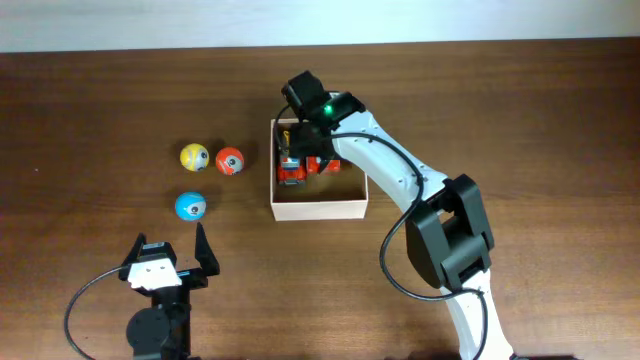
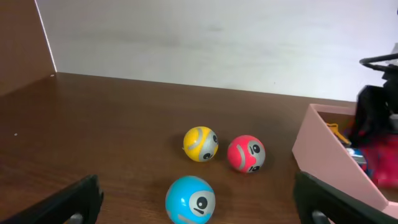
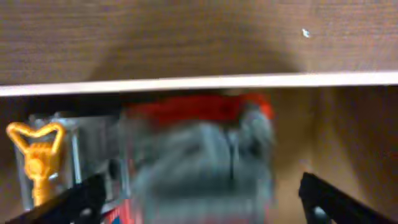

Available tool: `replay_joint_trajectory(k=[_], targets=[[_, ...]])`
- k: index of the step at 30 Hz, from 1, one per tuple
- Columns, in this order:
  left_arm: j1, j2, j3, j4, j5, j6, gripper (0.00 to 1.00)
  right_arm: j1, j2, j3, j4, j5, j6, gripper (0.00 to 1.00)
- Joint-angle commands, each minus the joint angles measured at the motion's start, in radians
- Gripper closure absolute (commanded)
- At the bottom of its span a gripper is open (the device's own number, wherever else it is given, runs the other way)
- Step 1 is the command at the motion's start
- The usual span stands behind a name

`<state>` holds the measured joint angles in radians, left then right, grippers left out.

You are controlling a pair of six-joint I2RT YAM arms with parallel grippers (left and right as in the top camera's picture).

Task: Pack container
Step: 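Lower the red-grey truck beside the fire truck in the box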

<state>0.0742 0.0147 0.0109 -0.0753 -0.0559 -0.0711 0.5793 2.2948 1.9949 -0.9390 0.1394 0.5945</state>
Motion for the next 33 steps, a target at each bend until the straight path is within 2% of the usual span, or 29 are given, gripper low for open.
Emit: replay_joint_trajectory(k=[1, 6, 21, 25, 33], targets=[[-0.004, -0.008, -0.002, -0.005, 0.008, 0.013, 0.01, 0.001, 0.003, -0.003, 0.009, 0.004, 0.008, 0.03], [-0.004, -0.008, -0.002, -0.005, 0.008, 0.013, 0.01, 0.001, 0.003, -0.003, 0.014, 0.005, 0.008, 0.0], [-0.004, -0.008, -0.002, -0.005, 0.008, 0.013, 0.01, 0.0, 0.002, 0.005, 0.017, -0.006, -0.04, 0.02], [-0.004, -0.008, -0.002, -0.005, 0.008, 0.013, 0.01, -0.001, 0.002, 0.005, 0.043, -0.076, -0.091, 0.02], [-0.004, -0.008, -0.002, -0.005, 0.008, 0.013, 0.01, -0.004, 0.002, 0.005, 0.084, -0.15, -0.093, 0.04]])
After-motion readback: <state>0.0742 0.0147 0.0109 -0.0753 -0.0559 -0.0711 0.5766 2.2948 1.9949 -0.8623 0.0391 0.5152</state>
